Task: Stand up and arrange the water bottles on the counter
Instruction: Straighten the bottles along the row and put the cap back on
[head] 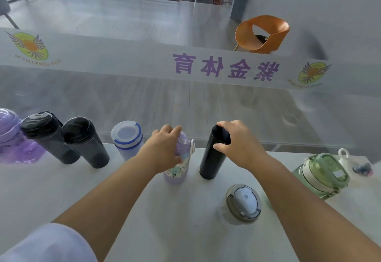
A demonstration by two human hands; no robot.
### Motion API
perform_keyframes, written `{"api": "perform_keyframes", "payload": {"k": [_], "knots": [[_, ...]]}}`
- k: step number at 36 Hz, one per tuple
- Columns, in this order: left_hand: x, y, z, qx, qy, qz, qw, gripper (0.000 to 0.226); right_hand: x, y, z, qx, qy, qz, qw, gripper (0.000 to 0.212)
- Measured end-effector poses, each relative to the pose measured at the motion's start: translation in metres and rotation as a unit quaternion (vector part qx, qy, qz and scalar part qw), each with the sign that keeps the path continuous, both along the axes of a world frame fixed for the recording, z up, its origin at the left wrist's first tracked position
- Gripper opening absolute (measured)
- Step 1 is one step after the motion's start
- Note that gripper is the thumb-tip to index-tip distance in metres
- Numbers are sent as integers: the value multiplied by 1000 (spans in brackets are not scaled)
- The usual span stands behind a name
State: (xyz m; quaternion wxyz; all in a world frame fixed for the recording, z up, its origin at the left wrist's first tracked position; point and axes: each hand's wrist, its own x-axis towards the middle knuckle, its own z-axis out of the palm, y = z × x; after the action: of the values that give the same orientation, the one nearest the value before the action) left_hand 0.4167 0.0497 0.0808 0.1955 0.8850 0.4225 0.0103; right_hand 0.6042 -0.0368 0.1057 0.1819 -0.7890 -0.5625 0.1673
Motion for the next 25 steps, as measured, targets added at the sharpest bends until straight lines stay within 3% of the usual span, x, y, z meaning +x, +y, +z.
{"api": "perform_keyframes", "payload": {"k": [25], "knots": [[13, 18, -4, -36, -36, 40, 998, 80, 16, 14, 7, -36, 20, 11, 999, 61]]}}
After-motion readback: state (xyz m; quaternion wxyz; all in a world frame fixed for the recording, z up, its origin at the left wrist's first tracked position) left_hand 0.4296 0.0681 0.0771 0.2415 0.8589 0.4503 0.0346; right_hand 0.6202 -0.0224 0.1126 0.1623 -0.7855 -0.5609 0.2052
